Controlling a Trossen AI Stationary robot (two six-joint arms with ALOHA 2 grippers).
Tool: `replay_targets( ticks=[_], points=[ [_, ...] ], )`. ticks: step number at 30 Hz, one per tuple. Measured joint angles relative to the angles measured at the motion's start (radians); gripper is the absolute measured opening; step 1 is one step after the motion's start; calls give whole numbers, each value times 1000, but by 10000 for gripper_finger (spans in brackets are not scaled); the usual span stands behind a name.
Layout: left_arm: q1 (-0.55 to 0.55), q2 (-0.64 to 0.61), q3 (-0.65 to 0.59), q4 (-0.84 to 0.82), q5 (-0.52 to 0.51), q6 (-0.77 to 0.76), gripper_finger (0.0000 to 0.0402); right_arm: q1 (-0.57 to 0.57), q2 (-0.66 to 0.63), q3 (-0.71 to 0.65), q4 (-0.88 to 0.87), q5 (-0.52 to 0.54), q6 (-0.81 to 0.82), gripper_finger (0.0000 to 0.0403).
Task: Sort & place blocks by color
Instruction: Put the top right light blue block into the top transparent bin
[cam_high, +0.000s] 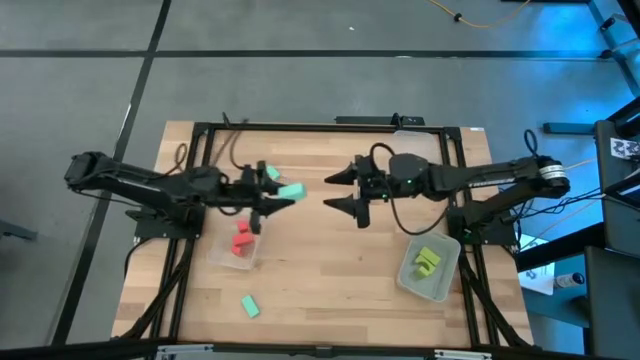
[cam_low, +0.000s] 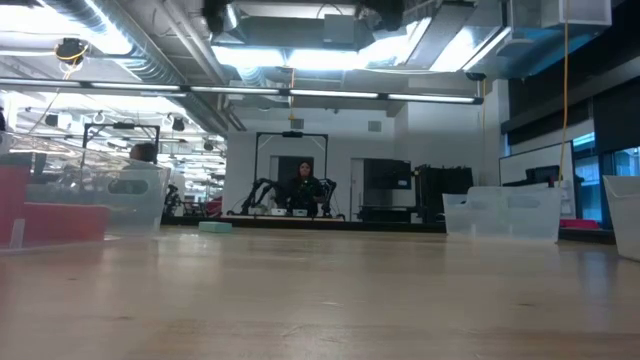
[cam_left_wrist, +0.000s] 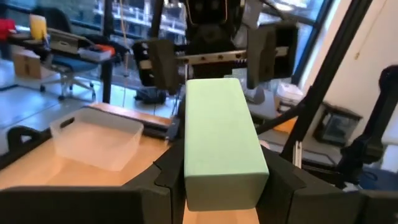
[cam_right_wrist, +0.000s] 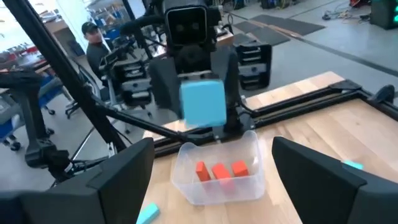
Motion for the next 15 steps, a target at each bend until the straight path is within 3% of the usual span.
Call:
replay_targets(
  ticks=[8,15],
  points=[
    [24,213,180,1,86,29,124,0,15,0,15,-28,-48,330],
    [41,287,251,-26,127,30,124,0,15,0,16,-54,-48,329]
  ],
)
